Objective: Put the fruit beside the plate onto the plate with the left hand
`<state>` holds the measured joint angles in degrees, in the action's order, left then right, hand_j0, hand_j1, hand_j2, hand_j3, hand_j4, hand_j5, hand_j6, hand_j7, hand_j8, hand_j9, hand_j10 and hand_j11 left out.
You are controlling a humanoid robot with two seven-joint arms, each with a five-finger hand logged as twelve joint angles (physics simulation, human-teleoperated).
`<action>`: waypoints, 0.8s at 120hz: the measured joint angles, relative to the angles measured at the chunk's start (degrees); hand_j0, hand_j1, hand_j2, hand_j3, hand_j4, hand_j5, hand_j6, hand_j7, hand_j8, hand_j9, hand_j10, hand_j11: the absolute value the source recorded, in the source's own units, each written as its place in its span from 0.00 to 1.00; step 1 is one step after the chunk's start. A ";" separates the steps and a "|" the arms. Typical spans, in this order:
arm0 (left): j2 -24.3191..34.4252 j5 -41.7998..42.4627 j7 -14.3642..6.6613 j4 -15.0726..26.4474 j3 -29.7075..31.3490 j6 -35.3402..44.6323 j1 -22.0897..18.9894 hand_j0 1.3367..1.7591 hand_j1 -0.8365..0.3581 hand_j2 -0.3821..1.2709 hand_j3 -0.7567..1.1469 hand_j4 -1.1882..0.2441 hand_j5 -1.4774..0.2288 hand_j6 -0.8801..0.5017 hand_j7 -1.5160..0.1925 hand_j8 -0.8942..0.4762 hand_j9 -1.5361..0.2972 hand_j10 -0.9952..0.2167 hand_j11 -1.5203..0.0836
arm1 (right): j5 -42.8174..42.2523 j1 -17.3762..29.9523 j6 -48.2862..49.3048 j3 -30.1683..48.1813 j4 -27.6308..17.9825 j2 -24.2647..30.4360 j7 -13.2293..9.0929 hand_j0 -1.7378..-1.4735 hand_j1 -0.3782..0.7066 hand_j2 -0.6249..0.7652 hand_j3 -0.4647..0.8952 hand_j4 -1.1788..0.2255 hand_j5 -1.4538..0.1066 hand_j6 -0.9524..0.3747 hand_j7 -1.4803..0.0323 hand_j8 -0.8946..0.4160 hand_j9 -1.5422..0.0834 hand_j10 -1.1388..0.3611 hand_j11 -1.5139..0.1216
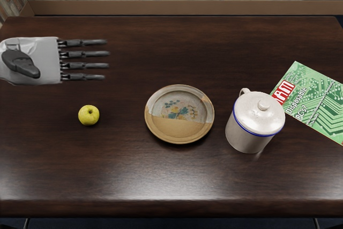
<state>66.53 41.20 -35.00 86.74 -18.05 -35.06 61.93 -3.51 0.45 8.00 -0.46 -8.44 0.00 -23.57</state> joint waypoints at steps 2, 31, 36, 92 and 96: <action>0.00 -0.01 0.00 0.00 0.00 0.00 0.00 0.76 0.98 0.23 0.40 0.83 0.86 0.64 0.88 0.65 0.83 0.82 0.94 | 0.00 -0.05 0.01 0.00 0.00 0.00 0.00 0.30 0.03 0.45 0.34 0.84 0.93 0.72 0.98 0.68 0.95 0.76 0.93; -0.51 -5.95 0.00 -0.02 -1.51 -0.01 2.40 0.76 0.98 0.23 0.40 0.83 0.86 0.64 0.88 0.65 0.83 0.82 0.94 | 0.00 -0.58 0.05 -0.08 0.00 0.00 0.01 0.30 0.03 0.45 0.34 0.84 0.93 0.72 0.98 0.68 0.95 0.76 0.93; -1.43 -12.01 0.00 0.17 -3.64 -0.01 2.78 0.76 0.98 0.23 0.40 0.83 0.86 0.64 0.88 0.65 0.83 0.82 0.94 | 0.00 -0.72 0.03 -0.04 0.00 0.00 0.01 0.30 0.03 0.45 0.34 0.84 0.93 0.72 0.98 0.68 0.95 0.76 0.93; -16.83 -83.07 0.00 13.27 -7.51 20.96 -4.93 0.76 0.93 0.24 0.40 0.79 0.82 0.59 0.84 0.61 0.80 0.77 0.90 | 0.00 -2.59 0.05 -0.02 -0.08 0.00 0.01 0.30 0.03 0.45 0.34 0.84 0.93 0.72 0.98 0.68 0.95 0.76 0.93; -17.17 -86.39 0.00 13.37 -7.47 22.23 -6.04 0.76 0.93 0.24 0.40 0.79 0.82 0.59 0.84 0.61 0.79 0.77 0.90 | 0.00 -2.63 0.06 -0.03 -0.08 0.00 0.01 0.30 0.03 0.45 0.34 0.84 0.93 0.72 0.98 0.68 0.95 0.76 0.93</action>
<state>49.36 -45.19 -35.00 100.11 -25.52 -12.83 55.90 -3.51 -2.18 8.06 -0.49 -8.52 0.00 -23.55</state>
